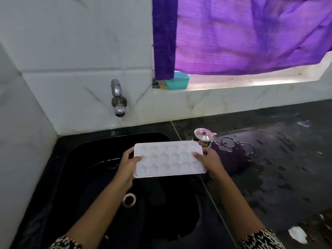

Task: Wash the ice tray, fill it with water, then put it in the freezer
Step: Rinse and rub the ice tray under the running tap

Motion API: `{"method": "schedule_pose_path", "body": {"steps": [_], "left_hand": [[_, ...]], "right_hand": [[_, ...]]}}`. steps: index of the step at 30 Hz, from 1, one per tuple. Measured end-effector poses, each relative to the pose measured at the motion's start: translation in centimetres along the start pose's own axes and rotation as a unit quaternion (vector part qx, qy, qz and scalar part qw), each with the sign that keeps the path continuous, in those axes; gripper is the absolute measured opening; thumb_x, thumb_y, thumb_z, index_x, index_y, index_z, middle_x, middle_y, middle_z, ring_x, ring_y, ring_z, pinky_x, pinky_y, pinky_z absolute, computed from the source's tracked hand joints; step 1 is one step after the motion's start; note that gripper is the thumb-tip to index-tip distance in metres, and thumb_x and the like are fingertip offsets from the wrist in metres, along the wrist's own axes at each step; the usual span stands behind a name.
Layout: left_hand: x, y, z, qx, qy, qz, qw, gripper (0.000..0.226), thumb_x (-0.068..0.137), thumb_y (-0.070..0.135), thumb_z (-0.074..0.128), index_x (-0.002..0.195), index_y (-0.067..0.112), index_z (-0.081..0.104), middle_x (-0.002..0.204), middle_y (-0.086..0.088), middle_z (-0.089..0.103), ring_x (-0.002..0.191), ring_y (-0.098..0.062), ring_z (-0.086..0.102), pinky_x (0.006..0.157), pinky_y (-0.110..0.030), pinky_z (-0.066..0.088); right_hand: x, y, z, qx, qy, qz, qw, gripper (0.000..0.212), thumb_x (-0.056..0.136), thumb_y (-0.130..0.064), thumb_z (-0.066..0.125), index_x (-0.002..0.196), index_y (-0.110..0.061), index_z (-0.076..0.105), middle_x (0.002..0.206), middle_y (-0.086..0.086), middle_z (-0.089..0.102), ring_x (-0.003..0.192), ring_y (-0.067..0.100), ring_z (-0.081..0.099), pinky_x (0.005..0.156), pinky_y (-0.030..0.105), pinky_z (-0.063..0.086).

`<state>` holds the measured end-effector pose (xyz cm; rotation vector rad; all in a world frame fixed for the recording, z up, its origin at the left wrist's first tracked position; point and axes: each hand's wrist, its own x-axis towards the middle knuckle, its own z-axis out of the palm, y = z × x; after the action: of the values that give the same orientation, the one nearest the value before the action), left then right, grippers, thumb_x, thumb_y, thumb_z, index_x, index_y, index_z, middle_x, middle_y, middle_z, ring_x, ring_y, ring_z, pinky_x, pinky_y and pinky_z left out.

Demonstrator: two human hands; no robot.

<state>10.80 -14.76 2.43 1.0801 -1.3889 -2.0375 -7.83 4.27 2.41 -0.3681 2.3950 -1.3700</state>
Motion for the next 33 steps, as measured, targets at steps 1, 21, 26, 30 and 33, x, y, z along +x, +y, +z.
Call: {"method": "schedule_pose_path", "body": {"steps": [1,21,26,30,33], "left_hand": [[-0.3,0.8,-1.5,-0.016,0.01,0.007,1.0,0.038,0.093,0.001,0.052,0.127,0.017,0.046,0.106,-0.011,0.064,0.083,-0.025,0.064,0.06,-0.035,0.051],[-0.1,1.8,-16.3,-0.23,0.0,-0.064,0.971,0.043,0.088,0.037,0.047,0.095,0.009,0.078,0.112,-0.017,0.07,0.093,-0.031,0.071,0.074,-0.042,0.06],[0.5,1.0,-16.7,-0.251,0.013,-0.064,0.966,0.043,0.086,0.039,0.048,0.091,0.01,0.079,0.11,-0.017,0.07,0.092,-0.031,0.071,0.073,-0.042,0.06],[0.6,0.4,-17.3,-0.254,0.037,-0.064,0.964,0.046,0.091,0.041,0.045,0.093,0.009,0.078,0.11,-0.018,0.07,0.091,-0.032,0.071,0.071,-0.043,0.06],[0.7,0.6,-17.5,-0.251,0.051,-0.053,0.965,0.049,0.09,0.045,0.045,0.102,0.009,0.074,0.111,-0.017,0.07,0.093,-0.031,0.071,0.07,-0.042,0.06]], "right_hand": [[-0.1,-1.2,1.2,0.017,-0.025,-0.011,0.999,0.024,0.083,-0.023,0.071,0.098,-0.008,0.062,0.097,0.01,0.069,0.089,0.026,0.066,0.084,0.045,0.054],[5.2,-14.3,17.7,-0.01,-0.3,-0.034,0.953,0.022,0.096,-0.033,0.052,0.095,-0.013,0.06,0.1,0.006,0.064,0.083,0.015,0.06,0.074,0.03,0.048],[9.3,-19.9,21.3,0.17,-0.331,0.045,0.927,0.033,0.097,-0.044,0.044,0.107,-0.013,0.051,0.107,0.008,0.056,0.099,0.021,0.056,0.083,0.035,0.045],[9.9,-21.1,23.8,0.246,-0.358,0.094,0.896,0.041,0.096,-0.041,0.047,0.116,-0.005,0.047,0.095,0.013,0.059,0.087,0.026,0.062,0.091,0.039,0.046],[9.8,-20.7,24.5,0.286,-0.339,0.097,0.891,0.038,0.094,-0.036,0.053,0.115,-0.005,0.048,0.091,0.013,0.061,0.082,0.024,0.064,0.083,0.036,0.05]]}}
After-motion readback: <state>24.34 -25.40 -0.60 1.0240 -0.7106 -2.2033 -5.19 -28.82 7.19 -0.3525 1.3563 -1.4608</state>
